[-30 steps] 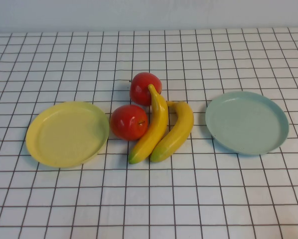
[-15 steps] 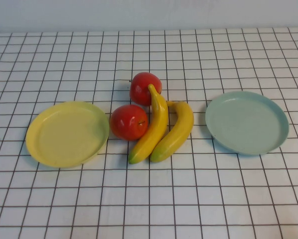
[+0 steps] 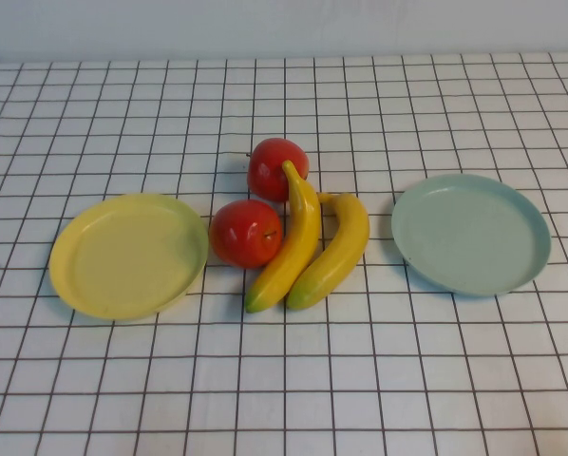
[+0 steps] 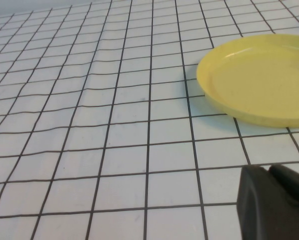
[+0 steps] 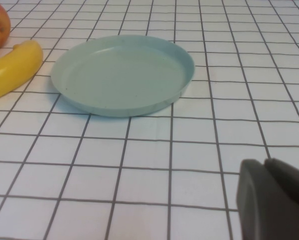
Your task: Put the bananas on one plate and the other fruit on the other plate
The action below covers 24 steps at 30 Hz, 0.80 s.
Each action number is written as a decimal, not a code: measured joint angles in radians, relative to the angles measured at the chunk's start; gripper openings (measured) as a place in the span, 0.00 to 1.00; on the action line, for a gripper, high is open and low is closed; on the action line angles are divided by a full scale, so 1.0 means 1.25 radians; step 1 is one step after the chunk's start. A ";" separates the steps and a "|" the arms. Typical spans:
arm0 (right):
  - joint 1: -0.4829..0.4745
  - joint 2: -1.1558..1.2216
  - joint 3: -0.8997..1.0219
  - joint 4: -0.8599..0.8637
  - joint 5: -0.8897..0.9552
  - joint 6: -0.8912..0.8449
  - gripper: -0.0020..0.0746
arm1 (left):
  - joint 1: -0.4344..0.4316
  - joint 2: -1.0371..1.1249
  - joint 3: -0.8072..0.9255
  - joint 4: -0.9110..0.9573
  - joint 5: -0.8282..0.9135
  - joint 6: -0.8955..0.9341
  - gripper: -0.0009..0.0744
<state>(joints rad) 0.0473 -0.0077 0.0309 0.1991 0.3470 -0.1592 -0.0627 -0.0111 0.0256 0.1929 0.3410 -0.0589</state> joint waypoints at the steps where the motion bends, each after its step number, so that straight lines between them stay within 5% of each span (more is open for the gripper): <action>1: 0.000 0.000 0.000 0.000 0.000 0.000 0.01 | 0.000 0.000 0.000 0.000 0.000 0.000 0.01; 8: 0.000 0.000 0.000 0.000 0.000 0.000 0.01 | 0.000 0.000 0.000 -0.052 -0.025 -0.033 0.01; 15: 0.000 0.000 0.000 0.000 0.000 0.000 0.01 | 0.000 0.000 0.000 -0.386 -0.273 -0.343 0.01; 24: 0.000 0.000 0.000 0.000 0.000 0.000 0.01 | 0.000 0.000 0.000 -0.430 -0.365 -0.400 0.01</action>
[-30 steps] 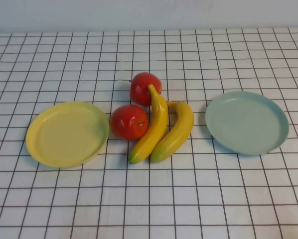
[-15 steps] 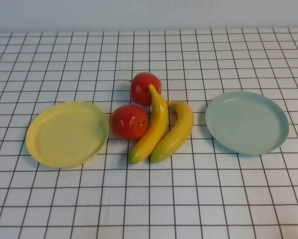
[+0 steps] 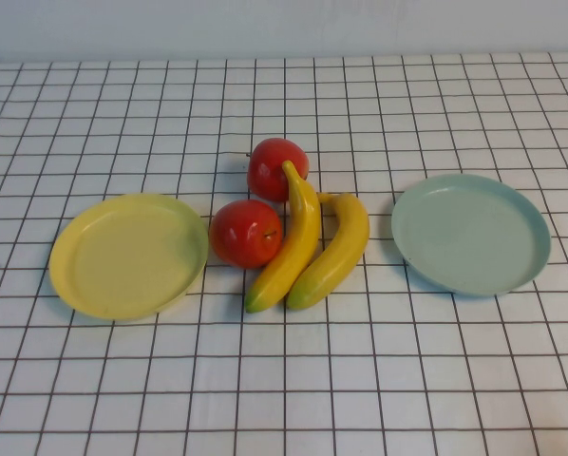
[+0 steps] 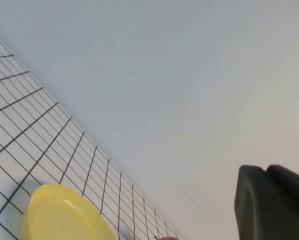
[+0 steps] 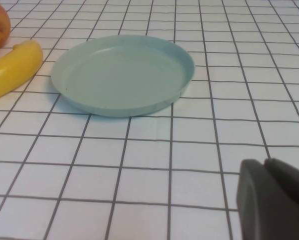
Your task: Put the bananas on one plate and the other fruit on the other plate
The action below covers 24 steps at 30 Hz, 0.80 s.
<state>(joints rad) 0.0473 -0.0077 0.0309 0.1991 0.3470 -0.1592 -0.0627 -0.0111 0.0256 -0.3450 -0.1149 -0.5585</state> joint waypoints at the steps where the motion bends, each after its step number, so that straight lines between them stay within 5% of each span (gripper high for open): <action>1: 0.000 0.000 0.000 0.000 0.000 0.000 0.01 | 0.000 0.000 0.000 -0.001 0.000 -0.001 0.01; 10: 0.000 0.000 0.000 0.000 0.000 0.000 0.01 | 0.000 0.042 -0.178 0.175 0.313 0.090 0.01; 17: 0.000 0.000 0.000 0.000 0.000 0.000 0.01 | 0.000 0.270 -0.412 0.186 0.468 0.366 0.01; 24: 0.000 0.000 0.000 0.000 0.000 0.000 0.01 | 0.000 0.588 -0.619 0.004 0.629 0.722 0.01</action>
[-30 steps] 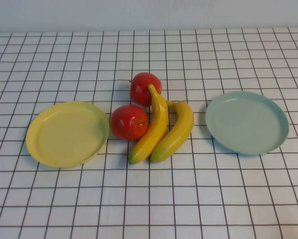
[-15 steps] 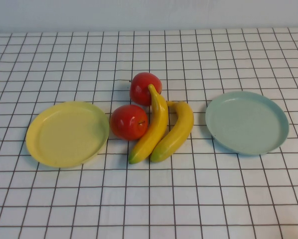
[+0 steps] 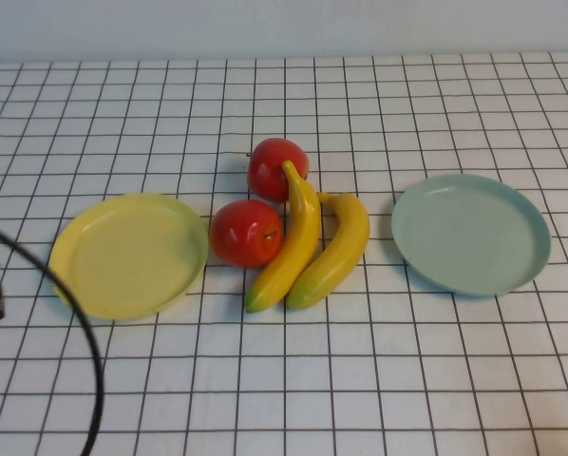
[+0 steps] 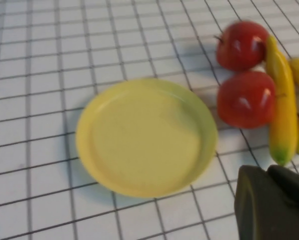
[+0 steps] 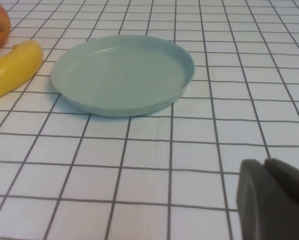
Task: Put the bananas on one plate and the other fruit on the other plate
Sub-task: Put one type of fruit in the left plate
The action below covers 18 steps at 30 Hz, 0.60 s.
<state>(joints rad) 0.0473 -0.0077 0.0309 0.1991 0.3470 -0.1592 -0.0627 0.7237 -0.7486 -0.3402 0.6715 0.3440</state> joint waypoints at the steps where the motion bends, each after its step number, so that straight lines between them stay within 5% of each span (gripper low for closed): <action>1: 0.000 0.000 0.000 0.000 0.000 0.000 0.01 | 0.000 0.051 -0.031 -0.038 0.036 0.056 0.01; 5: 0.000 0.000 0.000 0.000 0.000 0.000 0.01 | -0.012 0.242 -0.140 -0.161 0.137 0.225 0.13; 12: 0.000 0.000 0.000 0.000 0.000 0.000 0.01 | -0.117 0.536 -0.306 -0.228 0.256 0.304 0.64; 18: 0.000 0.000 0.000 0.000 0.000 0.000 0.01 | -0.214 0.672 -0.416 -0.210 0.238 0.351 0.72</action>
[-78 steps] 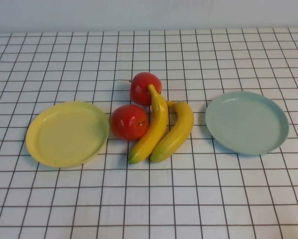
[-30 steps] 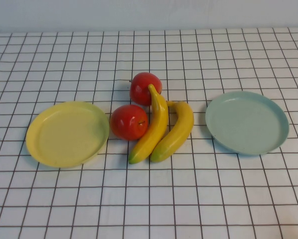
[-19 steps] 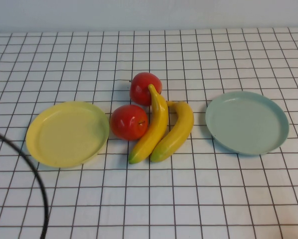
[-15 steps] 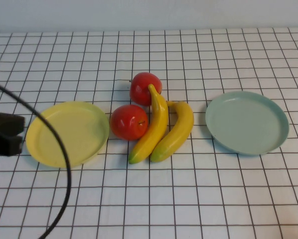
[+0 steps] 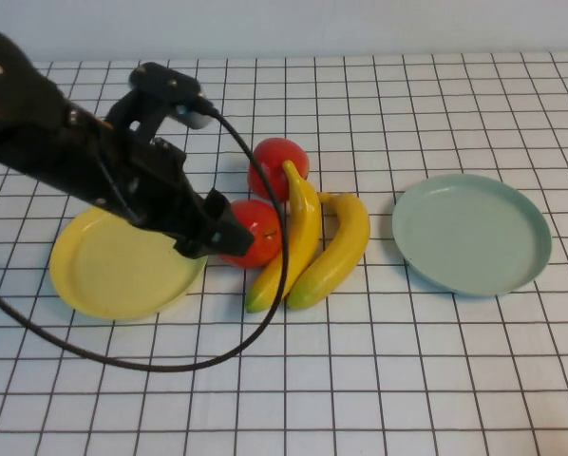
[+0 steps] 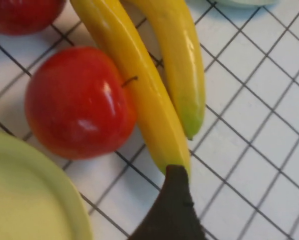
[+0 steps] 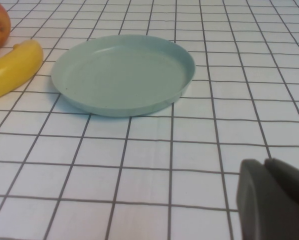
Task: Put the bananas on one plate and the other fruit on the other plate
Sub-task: Put one type of fruit in the left plate
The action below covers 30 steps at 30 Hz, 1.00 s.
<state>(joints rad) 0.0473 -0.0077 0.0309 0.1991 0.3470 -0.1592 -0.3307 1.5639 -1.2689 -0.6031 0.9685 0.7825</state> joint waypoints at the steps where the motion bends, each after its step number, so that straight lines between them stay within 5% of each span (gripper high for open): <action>1: 0.000 0.000 0.000 0.000 0.000 0.000 0.01 | -0.010 0.012 -0.016 0.020 -0.011 0.002 0.72; 9: 0.000 0.000 0.000 0.000 0.000 0.000 0.01 | -0.060 0.071 -0.066 0.215 -0.152 -0.017 0.73; 30: 0.000 0.000 0.000 0.000 0.000 0.000 0.01 | -0.097 0.231 -0.086 0.227 -0.261 -0.065 0.73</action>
<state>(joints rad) 0.0473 -0.0077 0.0309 0.1991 0.3470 -0.1592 -0.4515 1.8526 -1.3757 -0.3192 0.6417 0.7007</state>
